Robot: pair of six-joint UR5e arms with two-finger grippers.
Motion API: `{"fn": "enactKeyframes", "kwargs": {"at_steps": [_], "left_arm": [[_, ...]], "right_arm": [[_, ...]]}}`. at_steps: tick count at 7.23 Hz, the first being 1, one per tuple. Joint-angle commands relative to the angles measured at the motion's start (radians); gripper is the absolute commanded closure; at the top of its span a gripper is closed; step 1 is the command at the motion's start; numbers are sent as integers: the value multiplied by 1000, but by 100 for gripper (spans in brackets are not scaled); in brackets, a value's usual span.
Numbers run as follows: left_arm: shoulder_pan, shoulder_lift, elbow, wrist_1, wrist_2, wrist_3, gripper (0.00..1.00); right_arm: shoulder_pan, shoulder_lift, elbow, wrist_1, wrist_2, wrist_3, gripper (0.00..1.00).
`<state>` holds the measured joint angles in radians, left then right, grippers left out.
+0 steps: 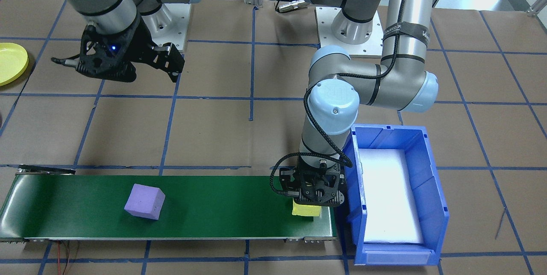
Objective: Move block left to right into plate
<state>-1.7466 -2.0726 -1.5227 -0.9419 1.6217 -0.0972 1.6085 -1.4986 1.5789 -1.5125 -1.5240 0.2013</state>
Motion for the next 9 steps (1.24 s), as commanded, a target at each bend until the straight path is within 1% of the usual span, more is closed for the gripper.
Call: {"fn": "enactKeyframes", "kwargs": {"at_steps": [1, 2, 3, 4, 5, 7, 8, 9], "left_arm": [[-1, -4, -8, 9, 7, -5, 60], [-1, -4, -2, 9, 6, -6, 1], [-1, -1, -2, 2, 6, -3, 0], [-1, 29, -1, -11, -17, 5, 0], [-2, 78, 7, -76, -16, 8, 0], [22, 205, -2, -240, -16, 8, 0], [65, 280, -20, -326, -17, 10, 0], [91, 348, -20, -431, -17, 13, 0]], "right_arm": [[-65, 107, 68, -218, -76, -6, 0], [-87, 144, 67, -362, -73, -23, 1], [-120, 185, 67, -450, -55, -60, 1], [-189, 222, 66, -474, 52, -125, 1], [-247, 242, 59, -474, 129, -182, 1], [-255, 303, 44, -556, 153, -227, 1], [-262, 339, 41, -593, 226, -255, 1], [-262, 351, 18, -609, 246, -257, 1]]}}
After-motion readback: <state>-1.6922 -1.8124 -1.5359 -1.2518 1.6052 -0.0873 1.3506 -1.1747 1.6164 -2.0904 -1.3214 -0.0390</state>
